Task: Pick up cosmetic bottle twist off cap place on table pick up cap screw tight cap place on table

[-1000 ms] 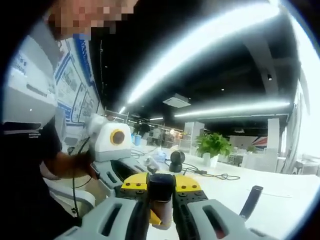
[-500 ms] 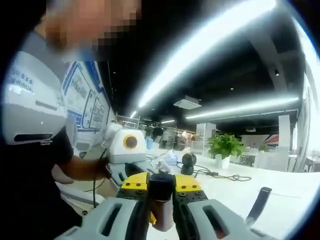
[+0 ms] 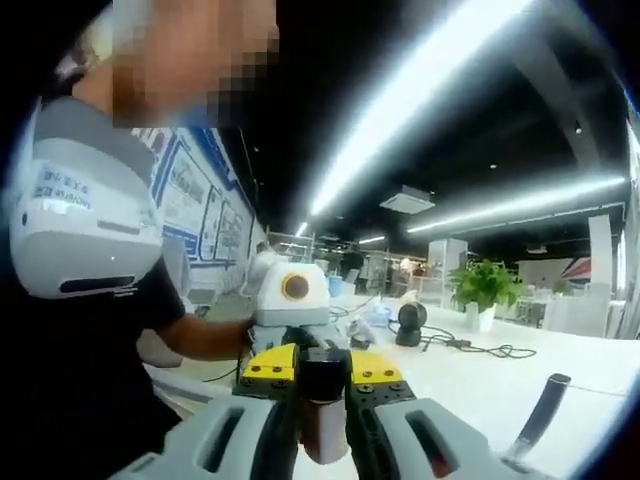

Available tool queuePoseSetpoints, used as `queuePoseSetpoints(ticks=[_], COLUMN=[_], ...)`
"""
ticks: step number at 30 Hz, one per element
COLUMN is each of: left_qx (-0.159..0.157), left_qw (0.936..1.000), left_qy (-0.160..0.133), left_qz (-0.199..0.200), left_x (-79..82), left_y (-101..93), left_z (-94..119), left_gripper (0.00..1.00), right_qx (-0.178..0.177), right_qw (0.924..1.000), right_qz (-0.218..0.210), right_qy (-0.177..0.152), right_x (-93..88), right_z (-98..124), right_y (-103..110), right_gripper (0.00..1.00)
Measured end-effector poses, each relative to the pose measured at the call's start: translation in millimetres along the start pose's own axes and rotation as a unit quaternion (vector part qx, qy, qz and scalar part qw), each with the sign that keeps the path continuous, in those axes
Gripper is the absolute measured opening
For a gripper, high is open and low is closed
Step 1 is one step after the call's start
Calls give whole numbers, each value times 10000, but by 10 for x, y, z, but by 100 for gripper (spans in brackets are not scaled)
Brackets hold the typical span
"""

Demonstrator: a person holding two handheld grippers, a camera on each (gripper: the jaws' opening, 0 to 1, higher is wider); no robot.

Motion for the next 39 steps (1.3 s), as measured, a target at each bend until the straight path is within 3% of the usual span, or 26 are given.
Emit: queuePoseSetpoints(ticks=[3,13,29,39], left_qx=[-225,-526,-809,-710], left_qw=[9997,9985,9967,9974], left_qy=[-48,-56,45,-9], left_qz=[58,138,85,133], left_x=[-6,-35,-96,-103], left_y=[-60,-110,-197,-165], left_z=[-3,-3,-17,-18], left_gripper=[9,9,9,9], right_qx=[367,756,1079,915], right_qw=[9987,9952,9920,9940], right_qz=[-337,-575,-593,-549], right_qy=[-121,-230,-281,-253], right_x=[20,0,-13,-36], right_z=[1,-4,31,51], right_y=[64,109,213,179], right_gripper=[12,12,12,12])
Point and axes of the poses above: the point that each gripper's makers call its tool centre point, and the gripper's own axes: z roughly backward along the fingers, y roughly to its left, x roughly out of its top, the point moved 1 cm from there along z, roughly backward along the fingers, and after that the axes turned 12 degrees about z, right-handed, at the moved point
